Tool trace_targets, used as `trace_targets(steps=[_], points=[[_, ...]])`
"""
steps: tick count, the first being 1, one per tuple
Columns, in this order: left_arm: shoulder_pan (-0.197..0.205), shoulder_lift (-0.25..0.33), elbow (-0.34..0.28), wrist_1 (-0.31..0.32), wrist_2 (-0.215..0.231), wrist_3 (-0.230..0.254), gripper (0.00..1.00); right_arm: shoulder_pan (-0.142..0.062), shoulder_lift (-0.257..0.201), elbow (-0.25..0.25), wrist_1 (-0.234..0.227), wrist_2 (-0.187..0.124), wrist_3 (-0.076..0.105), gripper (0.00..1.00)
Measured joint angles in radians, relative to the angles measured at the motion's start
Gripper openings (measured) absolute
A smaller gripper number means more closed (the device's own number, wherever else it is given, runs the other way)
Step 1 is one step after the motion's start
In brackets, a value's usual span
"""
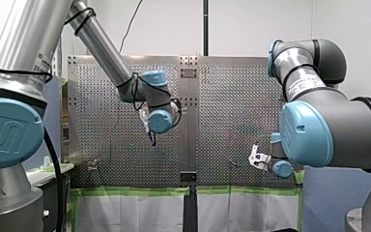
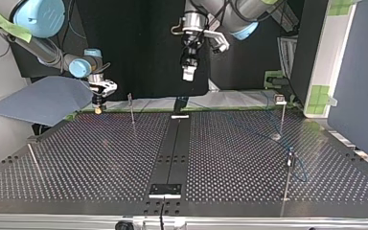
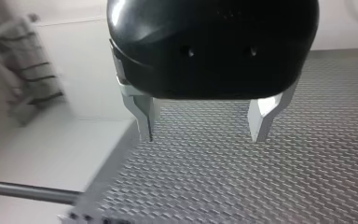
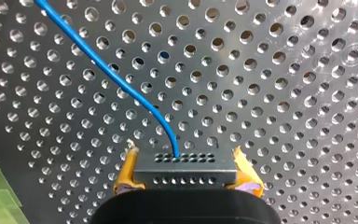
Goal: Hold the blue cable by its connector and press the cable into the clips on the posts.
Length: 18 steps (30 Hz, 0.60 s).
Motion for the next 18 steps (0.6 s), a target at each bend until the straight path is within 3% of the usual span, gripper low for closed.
trace_targets(steps=[9,14,18], points=[[0.01,0.0,-0.078,-0.05,-0.001,0.005,1.0,-0.001,-0.001,0.0,0.003,0.003,-0.006,0.0],[0.015,0.0,-0.122,-0.053,0.0,0.01,1.0,-0.009,-0.033,0.008,0.036,0.017,-0.041,0.0],[0.018,0.0,-0.151,-0.054,0.002,0.013,1.0,-0.015,-0.066,0.034,0.059,0.038,-0.054,0.0]])
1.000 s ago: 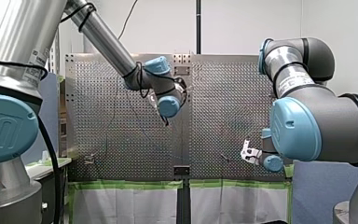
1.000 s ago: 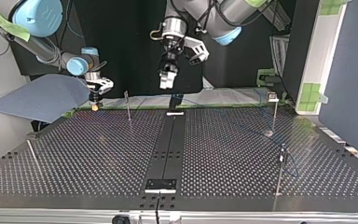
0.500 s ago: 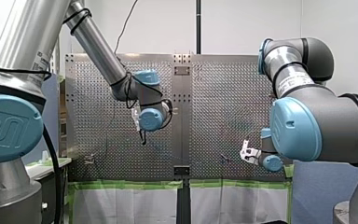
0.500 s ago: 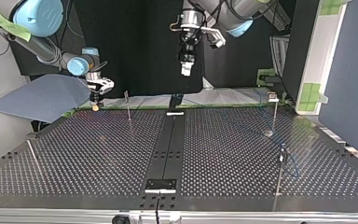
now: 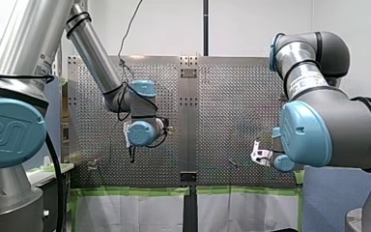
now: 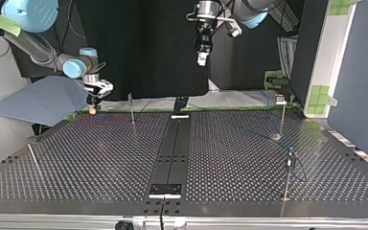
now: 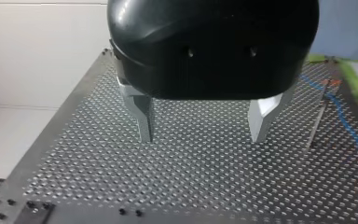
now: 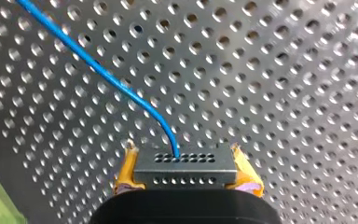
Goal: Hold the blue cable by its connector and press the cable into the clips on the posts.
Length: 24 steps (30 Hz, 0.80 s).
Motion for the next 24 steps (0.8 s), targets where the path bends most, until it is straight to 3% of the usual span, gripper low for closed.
trace_targets(steps=[5,15,24], points=[[0.006,0.0,-0.04,0.001,0.009,0.005,1.0,0.006,-0.045,0.029,0.018,0.014,0.0,0.0],[0.019,0.0,-0.119,-0.001,0.029,0.014,1.0,0.014,-0.126,0.034,0.026,-0.001,0.009,0.0],[0.036,0.0,-0.182,0.008,0.058,0.016,1.0,0.033,-0.205,0.034,0.028,-0.011,-0.005,0.0]])
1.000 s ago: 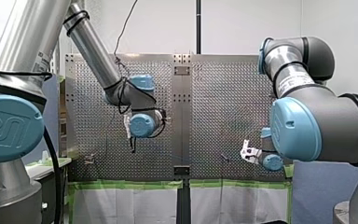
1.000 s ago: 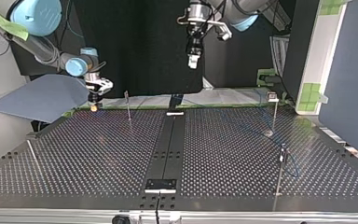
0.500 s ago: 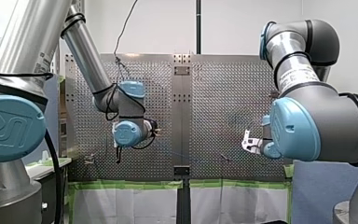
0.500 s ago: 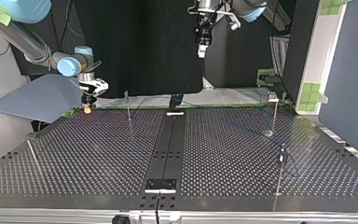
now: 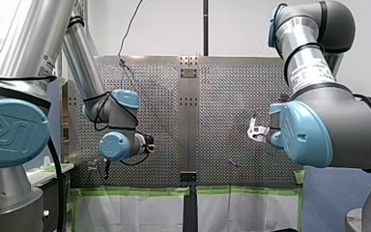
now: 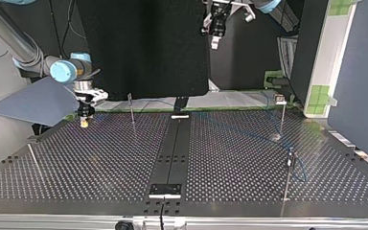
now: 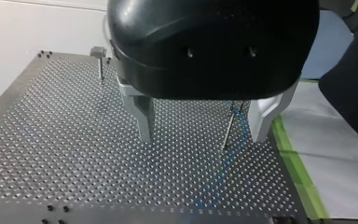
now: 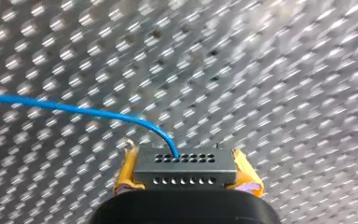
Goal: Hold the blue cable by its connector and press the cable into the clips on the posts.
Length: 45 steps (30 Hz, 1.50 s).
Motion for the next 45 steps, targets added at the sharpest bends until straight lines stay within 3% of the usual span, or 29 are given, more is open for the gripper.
trace_targets(steps=[8,45], points=[[0.01,0.0,-0.006,-0.003,0.004,0.0,1.0,0.016,-0.03,0.0,0.0,-0.001,-0.002,0.0],[0.011,0.0,-0.006,-0.003,0.005,0.0,1.0,0.017,-0.031,0.0,0.0,-0.001,-0.003,0.0]])
